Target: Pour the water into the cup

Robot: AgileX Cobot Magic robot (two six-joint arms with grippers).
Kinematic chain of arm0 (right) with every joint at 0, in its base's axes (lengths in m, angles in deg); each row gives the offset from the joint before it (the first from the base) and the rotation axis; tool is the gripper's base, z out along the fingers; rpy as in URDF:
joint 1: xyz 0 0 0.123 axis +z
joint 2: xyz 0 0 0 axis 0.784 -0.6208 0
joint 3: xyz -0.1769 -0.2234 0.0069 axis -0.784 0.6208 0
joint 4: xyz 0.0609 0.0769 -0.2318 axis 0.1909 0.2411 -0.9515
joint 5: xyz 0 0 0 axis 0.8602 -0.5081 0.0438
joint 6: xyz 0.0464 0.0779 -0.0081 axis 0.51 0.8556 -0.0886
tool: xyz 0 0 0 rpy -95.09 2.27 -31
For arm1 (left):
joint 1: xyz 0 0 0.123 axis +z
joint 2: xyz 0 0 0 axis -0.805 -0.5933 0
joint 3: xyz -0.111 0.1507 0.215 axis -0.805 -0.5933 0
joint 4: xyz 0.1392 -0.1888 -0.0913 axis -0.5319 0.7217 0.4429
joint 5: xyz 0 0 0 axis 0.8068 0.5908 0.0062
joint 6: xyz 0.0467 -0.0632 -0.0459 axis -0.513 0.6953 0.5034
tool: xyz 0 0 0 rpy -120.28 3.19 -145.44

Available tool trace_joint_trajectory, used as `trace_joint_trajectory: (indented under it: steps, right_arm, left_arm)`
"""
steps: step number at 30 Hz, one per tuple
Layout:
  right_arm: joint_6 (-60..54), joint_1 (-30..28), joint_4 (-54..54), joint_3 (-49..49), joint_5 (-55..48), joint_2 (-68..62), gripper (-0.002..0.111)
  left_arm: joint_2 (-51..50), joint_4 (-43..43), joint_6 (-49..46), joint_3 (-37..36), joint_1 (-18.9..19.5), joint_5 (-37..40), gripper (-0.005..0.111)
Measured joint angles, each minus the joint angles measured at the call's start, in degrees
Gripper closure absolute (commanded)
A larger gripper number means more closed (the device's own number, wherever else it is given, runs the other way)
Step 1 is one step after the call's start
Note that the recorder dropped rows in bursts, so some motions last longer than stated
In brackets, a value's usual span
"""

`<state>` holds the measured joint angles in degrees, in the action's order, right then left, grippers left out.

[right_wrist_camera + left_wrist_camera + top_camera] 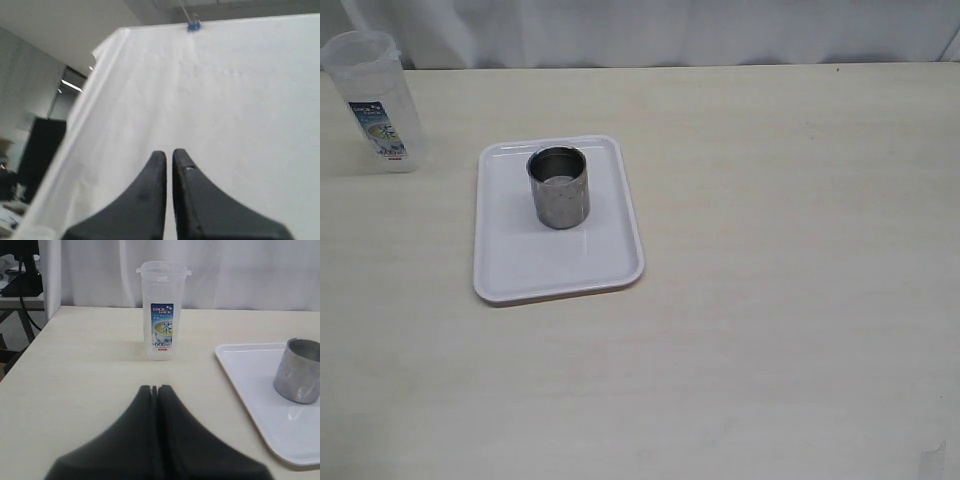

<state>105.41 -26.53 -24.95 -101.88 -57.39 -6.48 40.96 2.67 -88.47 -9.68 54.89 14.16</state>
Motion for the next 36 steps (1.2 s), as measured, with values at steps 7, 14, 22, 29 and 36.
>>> trace_joint_trajectory:
  steps: [7, 14, 22, 29, 36]
  right_arm:
    - [-25.1, -6.4, 18.7, 7.5, -5.6, -0.1, 0.104]
    - [-21.0, -17.9, 23.1, 14.9, -5.8, -0.2, 0.104]
    - [-19.4, -24.1, 29.0, 18.2, -11.7, -0.2, 0.104]
    - [-19.4, -24.9, 29.6, 18.2, -25.3, -0.2, 0.104]
    - [-19.4, -24.9, 29.9, 18.3, -29.1, -0.2, 0.104]
  left_arm:
    - [0.0, 0.0, 0.0, 0.0, 0.0, 0.0, 0.107]
    - [0.0, 0.0, 0.0, 0.0, 0.0, 0.1, 0.107]
    - [0.0, 0.0, 0.0, 0.0, 0.0, 0.1, 0.107]
    - [0.0, 0.0, 0.0, 0.0, 0.0, 0.1, 0.107]
    - [0.0, 0.0, 0.0, 0.0, 0.0, 0.1, 0.107]
